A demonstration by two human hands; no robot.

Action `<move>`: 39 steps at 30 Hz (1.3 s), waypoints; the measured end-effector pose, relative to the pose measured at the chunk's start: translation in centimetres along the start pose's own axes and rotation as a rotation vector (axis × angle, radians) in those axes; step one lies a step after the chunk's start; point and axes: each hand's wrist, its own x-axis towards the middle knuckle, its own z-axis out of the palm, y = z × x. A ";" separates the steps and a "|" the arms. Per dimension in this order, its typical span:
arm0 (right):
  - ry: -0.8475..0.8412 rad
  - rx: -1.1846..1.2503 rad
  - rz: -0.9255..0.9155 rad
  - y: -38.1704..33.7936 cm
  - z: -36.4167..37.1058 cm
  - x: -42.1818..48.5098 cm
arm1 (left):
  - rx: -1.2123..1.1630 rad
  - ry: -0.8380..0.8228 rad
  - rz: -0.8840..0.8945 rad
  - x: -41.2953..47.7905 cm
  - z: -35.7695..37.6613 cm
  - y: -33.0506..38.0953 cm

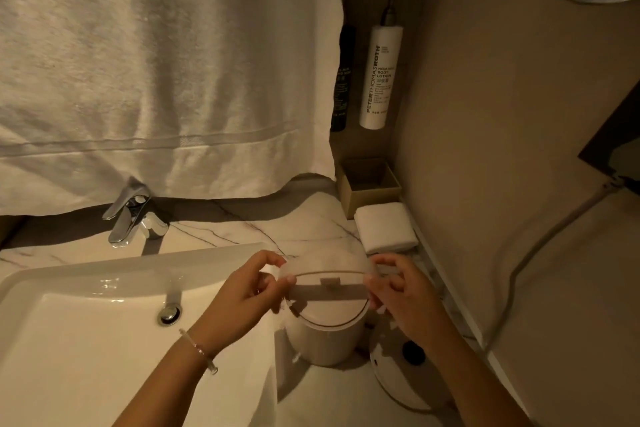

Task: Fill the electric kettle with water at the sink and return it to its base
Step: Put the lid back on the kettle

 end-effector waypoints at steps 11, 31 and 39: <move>0.046 -0.177 -0.101 0.4 0.1 3.6 | -0.100 -0.014 0.022 3.1 0.5 -1.0; 0.073 0.247 0.017 -1.3 1.6 2.3 | -0.299 -0.128 0.021 3.9 0.6 0.8; 0.245 0.289 -0.034 -4.9 -1.9 -0.7 | -0.311 -0.211 0.165 4.5 1.1 6.4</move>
